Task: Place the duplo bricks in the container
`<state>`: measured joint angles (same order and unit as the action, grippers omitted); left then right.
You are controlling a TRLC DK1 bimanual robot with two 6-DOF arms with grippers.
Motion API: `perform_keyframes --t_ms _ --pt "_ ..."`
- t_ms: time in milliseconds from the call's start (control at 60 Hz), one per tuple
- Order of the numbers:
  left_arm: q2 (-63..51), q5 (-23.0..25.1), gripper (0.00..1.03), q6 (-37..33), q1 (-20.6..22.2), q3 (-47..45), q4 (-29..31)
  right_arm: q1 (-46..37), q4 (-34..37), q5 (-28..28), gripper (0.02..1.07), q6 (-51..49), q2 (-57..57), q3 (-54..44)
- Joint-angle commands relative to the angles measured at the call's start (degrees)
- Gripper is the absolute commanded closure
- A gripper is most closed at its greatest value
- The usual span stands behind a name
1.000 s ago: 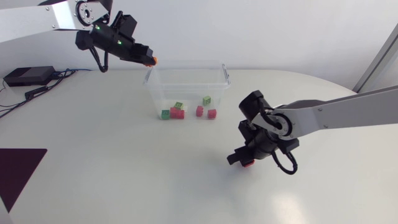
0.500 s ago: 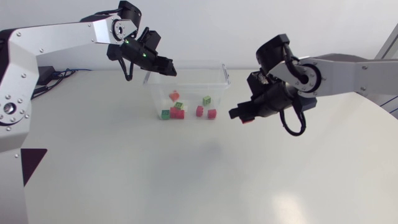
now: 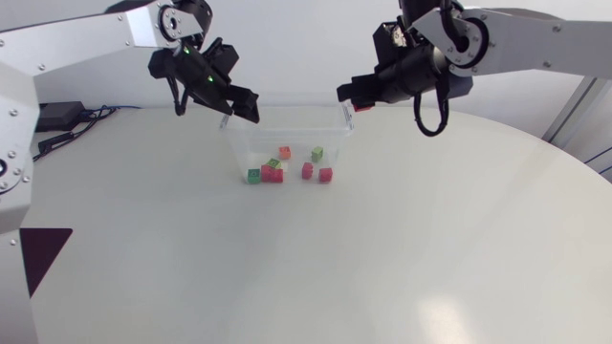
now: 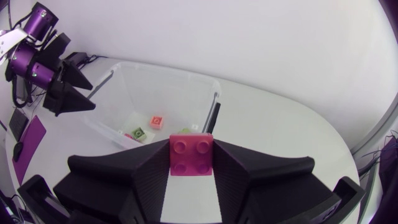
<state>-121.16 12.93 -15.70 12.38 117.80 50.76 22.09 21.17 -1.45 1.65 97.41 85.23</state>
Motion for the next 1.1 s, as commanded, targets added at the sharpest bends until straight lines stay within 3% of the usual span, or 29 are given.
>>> perform_keyframes --t_ms 0,483,550,600,617,883,1083 --pt "5.76 -0.54 0.04 -1.79 -1.04 -0.38 2.85 0.94 -1.22 0.31 0.72 -1.3 3.93 3.89" --pt "24.84 -3.44 0.06 -4.16 -5.26 -20.33 4.26 4.19 -3.85 0.14 0.65 -3.85 19.31 19.1" --pt "27.12 -3.79 0.06 -4.33 -5.35 -23.4 3.47 4.54 -3.06 0.05 0.44 -4.46 21.86 21.2" --pt "28.7 -4.32 0.06 -4.42 -5.53 -24.99 3.47 4.81 -2.36 -0.13 0.1 -4.64 23.62 22.87" --pt "29.23 -4.32 0.06 -4.51 -5.61 -25.42 3.38 4.9 -2.27 -0.22 0.05 -4.9 24.06 23.31" --pt "37.84 -5.02 0.04 -4.16 -7.55 -35.09 1.36 4.98 -2.27 -1.53 0.06 -6.13 22.65 22.96" --pt "47.07 -8.62 0.04 -3.02 -10.45 -45.02 -7.96 3.31 -6.58 -4.79 0.06 -8.24 11.58 10.75"
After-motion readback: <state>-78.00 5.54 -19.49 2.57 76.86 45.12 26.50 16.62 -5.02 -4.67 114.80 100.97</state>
